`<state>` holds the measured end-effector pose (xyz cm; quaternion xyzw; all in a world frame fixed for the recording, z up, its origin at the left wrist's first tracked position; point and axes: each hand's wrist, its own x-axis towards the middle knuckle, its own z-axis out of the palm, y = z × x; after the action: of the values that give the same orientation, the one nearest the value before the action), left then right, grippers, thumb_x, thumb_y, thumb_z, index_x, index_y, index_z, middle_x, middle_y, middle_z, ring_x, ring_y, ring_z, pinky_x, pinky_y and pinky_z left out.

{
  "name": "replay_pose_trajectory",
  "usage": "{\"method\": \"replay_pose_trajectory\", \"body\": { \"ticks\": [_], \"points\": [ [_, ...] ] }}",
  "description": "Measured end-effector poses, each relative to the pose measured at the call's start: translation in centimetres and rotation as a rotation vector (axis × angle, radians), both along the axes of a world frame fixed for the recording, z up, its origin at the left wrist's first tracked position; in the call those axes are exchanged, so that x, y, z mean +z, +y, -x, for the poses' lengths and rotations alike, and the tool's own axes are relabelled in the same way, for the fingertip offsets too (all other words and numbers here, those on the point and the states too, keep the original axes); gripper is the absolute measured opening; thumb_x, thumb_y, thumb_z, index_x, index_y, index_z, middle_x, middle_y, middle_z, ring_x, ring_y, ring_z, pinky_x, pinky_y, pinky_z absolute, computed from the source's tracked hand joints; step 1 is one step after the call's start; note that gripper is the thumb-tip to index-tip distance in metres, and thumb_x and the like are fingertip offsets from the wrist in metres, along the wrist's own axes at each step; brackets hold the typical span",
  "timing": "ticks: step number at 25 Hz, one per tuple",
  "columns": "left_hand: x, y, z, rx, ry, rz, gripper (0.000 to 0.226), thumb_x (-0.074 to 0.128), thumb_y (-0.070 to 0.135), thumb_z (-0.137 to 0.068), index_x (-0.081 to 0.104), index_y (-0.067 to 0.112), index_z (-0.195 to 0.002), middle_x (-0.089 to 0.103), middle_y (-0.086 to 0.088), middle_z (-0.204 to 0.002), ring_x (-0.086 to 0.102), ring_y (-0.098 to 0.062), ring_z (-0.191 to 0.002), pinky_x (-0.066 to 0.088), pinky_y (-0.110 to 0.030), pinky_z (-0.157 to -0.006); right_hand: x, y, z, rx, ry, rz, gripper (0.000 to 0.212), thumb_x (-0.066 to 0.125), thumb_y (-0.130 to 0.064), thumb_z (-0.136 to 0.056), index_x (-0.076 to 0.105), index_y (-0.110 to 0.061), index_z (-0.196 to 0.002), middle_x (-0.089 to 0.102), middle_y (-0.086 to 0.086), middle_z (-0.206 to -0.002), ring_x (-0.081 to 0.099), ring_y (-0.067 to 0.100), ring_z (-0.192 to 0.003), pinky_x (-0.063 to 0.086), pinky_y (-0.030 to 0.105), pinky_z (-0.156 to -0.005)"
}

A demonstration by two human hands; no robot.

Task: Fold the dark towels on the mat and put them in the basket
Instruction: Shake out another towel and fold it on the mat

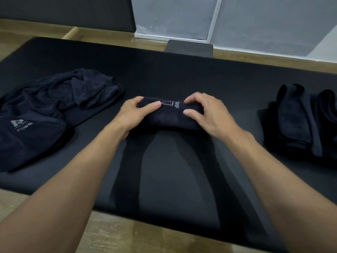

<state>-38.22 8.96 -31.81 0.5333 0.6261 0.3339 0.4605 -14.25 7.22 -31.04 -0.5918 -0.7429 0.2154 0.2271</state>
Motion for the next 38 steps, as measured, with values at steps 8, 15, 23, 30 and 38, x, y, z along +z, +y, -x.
{"method": "replay_pose_trajectory", "body": {
  "ticks": [8,15,23,30,38],
  "points": [
    [0.7,0.1,-2.9,0.194,-0.091,0.082,0.055,0.073,0.067,-0.069,0.072,0.022,-0.102,0.075,0.001,-0.098,0.071,-0.019,-0.095,0.057,-0.038,-0.090,0.5,-2.0,0.1,-0.046,0.034,0.176,0.044,0.079,-0.043,-0.070,0.057,-0.032,-0.107,0.068,-0.009,-0.094,0.064,0.014,-0.087,0.052,0.034,-0.077],
    [3.5,-0.8,-11.8,0.047,-0.691,0.218,0.050,0.078,0.026,-0.082,0.056,0.019,-0.126,0.068,-0.009,-0.121,0.068,-0.028,-0.109,0.056,-0.053,-0.088,3.1,-6.6,-4.4,-0.388,0.952,0.659,0.033,0.078,-0.025,-0.078,0.069,-0.014,-0.107,0.073,0.002,-0.089,0.067,0.017,-0.076,0.049,0.030,-0.061],
    [4.8,3.0,-26.1,-0.160,-0.282,0.229,0.068,0.073,0.051,-0.076,0.055,0.014,-0.130,0.070,-0.007,-0.113,0.070,-0.026,-0.096,0.059,-0.044,-0.084,3.5,-10.9,-8.8,-0.636,1.149,0.525,0.019,0.063,-0.049,-0.090,0.051,-0.036,-0.099,0.074,0.001,-0.103,0.069,0.026,-0.075,0.045,0.031,-0.057],
    [2.2,1.5,-30.6,-0.087,-0.071,0.188,0.065,0.053,0.055,-0.093,0.041,0.015,-0.144,0.053,-0.005,-0.137,0.054,-0.025,-0.121,0.045,-0.036,-0.097,1.5,-11.5,-10.2,-0.967,1.644,0.493,0.033,0.075,-0.023,-0.085,0.063,-0.002,-0.107,0.073,0.010,-0.096,0.074,0.026,-0.087,0.046,0.021,-0.052],
    [1.1,-1.9,-29.7,-0.286,0.025,0.037,0.072,0.059,0.046,-0.093,0.025,0.023,-0.152,0.046,-0.001,-0.148,0.045,-0.021,-0.134,0.038,-0.037,-0.110,1.4,-10.8,-10.1,-1.092,1.601,0.486,0.042,0.070,-0.043,-0.087,0.060,-0.003,-0.094,0.072,0.013,-0.073,0.072,0.019,-0.061,0.042,0.020,-0.041]
  ]
}}
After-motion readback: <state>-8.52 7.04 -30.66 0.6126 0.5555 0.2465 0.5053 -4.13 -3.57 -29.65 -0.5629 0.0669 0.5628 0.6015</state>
